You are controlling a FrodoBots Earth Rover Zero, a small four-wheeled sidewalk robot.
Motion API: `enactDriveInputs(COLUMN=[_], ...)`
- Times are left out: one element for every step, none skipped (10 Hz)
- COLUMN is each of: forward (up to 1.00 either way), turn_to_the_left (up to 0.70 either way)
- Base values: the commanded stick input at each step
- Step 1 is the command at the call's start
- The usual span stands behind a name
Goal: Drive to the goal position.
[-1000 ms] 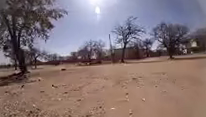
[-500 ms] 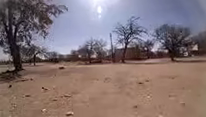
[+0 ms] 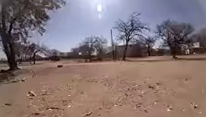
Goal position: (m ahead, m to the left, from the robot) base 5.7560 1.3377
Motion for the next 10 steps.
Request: enactDriveInputs(forward=[1.0, 1.0, 1.0, 1.0, 1.0, 1.0, 1.0, 1.0, 1.0, 1.0], turn_to_the_left=[0.27, 0.27, 0.27, 0.27, 0.27, 0.27, 0.27, 0.27, 0.27, 0.12])
